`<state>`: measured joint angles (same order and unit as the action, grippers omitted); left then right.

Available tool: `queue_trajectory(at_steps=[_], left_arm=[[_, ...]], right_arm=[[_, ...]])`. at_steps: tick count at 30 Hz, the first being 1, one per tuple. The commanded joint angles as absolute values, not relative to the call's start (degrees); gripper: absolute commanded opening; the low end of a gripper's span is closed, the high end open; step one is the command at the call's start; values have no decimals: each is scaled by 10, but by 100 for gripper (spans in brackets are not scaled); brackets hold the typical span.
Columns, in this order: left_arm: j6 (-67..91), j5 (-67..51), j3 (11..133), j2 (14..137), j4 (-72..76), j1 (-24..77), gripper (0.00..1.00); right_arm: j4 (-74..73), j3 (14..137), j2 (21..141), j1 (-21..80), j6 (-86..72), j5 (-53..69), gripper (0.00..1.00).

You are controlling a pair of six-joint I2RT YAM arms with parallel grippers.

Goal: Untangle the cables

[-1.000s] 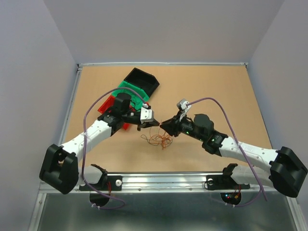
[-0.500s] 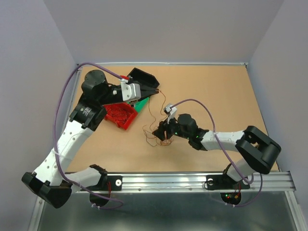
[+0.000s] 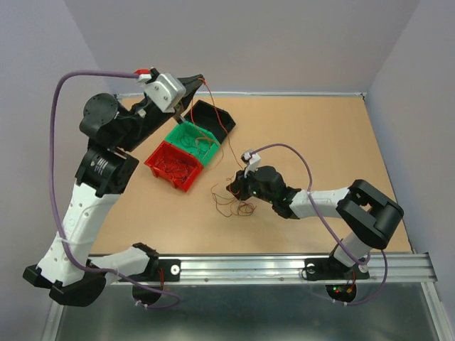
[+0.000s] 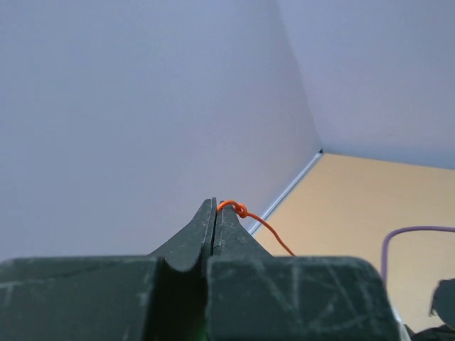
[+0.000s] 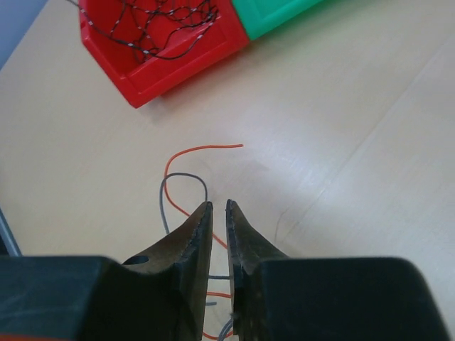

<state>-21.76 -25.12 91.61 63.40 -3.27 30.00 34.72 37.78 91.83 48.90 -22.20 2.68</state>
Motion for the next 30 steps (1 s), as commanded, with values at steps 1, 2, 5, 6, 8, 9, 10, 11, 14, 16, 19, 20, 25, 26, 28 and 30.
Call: queue_trajectory(at_steps=[1,2,5,6,8,9,10,11,14,16,19,20,25,26,28,30], left_arm=[[-228,-112,921,675,-3,298,0],[-233,-105,913,686,4,295,0],[-249,-77,881,705,54,288,0],[-250,-61,871,720,67,287,0],[-260,-41,870,748,99,279,0],[-263,-29,877,759,106,275,0],[-267,-24,883,772,113,272,0],[-269,-19,892,786,114,267,0],[-267,-11,925,853,114,249,0],[-270,-12,934,876,126,237,0],[-279,-9,937,924,148,225,0],[-282,-6,937,936,152,221,0],[-265,12,947,1018,200,195,0],[-258,7,949,1027,203,188,0],[-245,-23,942,1045,223,179,0],[-243,-39,942,1056,242,176,0]], right_arm=[[348,383,908,495,-248,-50,18],[347,380,898,495,-250,-69,18],[346,367,885,494,-262,-102,15],[345,364,877,495,-266,-125,14],[343,355,869,495,-273,-141,15],[343,353,866,495,-276,-155,15],[342,349,859,495,-278,-160,15],[343,347,854,495,-278,-165,15],[343,342,842,495,-279,-178,17],[343,340,838,494,-276,-190,19],[342,340,835,495,-271,-202,21],[341,340,834,494,-270,-206,22],[341,342,829,494,-255,-214,19],[340,342,829,495,-252,-215,17],[339,345,828,494,-237,-222,7],[340,348,828,494,-228,-231,1]])
